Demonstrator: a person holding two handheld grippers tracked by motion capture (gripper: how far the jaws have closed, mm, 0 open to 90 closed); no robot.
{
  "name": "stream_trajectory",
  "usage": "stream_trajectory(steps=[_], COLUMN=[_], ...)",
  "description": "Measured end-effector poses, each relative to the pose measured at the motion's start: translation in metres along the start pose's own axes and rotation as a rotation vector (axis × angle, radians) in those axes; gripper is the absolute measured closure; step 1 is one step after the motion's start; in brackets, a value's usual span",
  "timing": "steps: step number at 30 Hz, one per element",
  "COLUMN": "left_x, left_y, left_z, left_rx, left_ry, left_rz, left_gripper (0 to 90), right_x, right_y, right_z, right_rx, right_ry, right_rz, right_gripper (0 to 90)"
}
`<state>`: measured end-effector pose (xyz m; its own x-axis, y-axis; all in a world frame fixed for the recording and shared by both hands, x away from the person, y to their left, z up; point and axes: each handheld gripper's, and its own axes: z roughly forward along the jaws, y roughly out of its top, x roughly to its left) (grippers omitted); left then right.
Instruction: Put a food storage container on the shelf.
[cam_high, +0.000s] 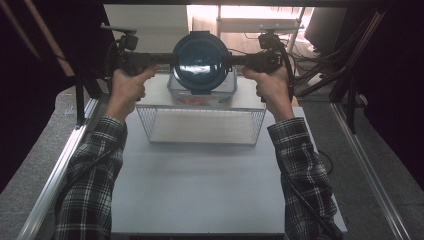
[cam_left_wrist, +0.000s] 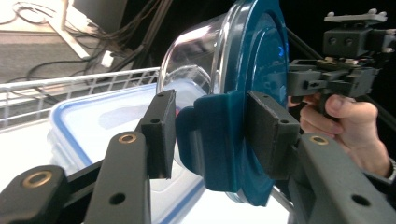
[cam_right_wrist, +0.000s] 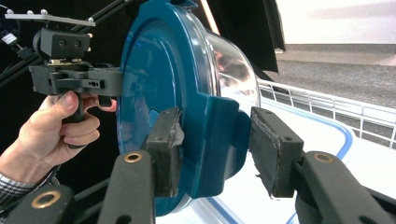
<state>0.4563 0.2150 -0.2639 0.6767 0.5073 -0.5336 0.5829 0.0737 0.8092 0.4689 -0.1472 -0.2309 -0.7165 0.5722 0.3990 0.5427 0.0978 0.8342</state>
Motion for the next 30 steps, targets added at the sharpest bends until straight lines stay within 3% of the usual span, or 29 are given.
stream_trajectory(steps=[3,11,12,14,15,16,22,23,25,26,27,30], left_x=[0.002,0.010,0.010,0.010,0.010,0.011,0.012,0.009,-0.003,-0.008,-0.013,-0.024], left_y=[0.002,0.003,0.004,0.005,0.006,0.006,0.007,0.008,0.008,0.007,0.005,-0.002], left_z=[0.001,0.004,0.005,0.010,0.014,0.014,0.016,0.016,0.015,0.013,0.011,0.001], left_rx=[0.001,-0.001,-0.003,0.015,0.025,0.013,-0.015,-0.019,-0.027,-0.036,-0.047,-0.059], left_ry=[0.019,0.017,0.020,0.050,0.086,0.104,0.130,0.152,0.249,0.267,0.270,0.272], left_rz=[0.003,-0.031,-0.037,-0.045,-0.059,-0.039,-0.031,-0.013,0.089,0.120,0.150,0.188], left_gripper=[54.2,53.9,54.0,52.2,48.7,51.4,53.9,54.0,54.2,57.2,62.6,67.2], right_x=[-0.001,-0.005,-0.005,-0.002,-0.001,0.001,0.003,0.003,0.005,0.007,0.009,0.018], right_y=[0.001,0.007,0.007,0.010,0.011,0.010,0.010,0.010,0.008,0.007,0.006,0.002], right_z=[0.001,0.007,0.007,0.006,0.007,0.012,0.016,0.016,0.015,0.015,0.015,0.009], right_rx=[0.000,0.002,0.001,0.009,0.024,0.030,0.026,0.024,0.018,0.014,0.010,-0.012], right_ry=[-0.002,-0.011,-0.023,-0.122,-0.133,-0.150,-0.188,-0.188,-0.196,-0.205,-0.214,-0.230], right_rz=[0.006,0.019,0.014,-0.042,-0.065,-0.079,-0.101,-0.096,-0.104,-0.117,-0.131,-0.186], right_gripper=[53.4,52.0,52.1,65.5,68.0,67.6,67.9,67.9,67.8,67.4,67.2,69.2])
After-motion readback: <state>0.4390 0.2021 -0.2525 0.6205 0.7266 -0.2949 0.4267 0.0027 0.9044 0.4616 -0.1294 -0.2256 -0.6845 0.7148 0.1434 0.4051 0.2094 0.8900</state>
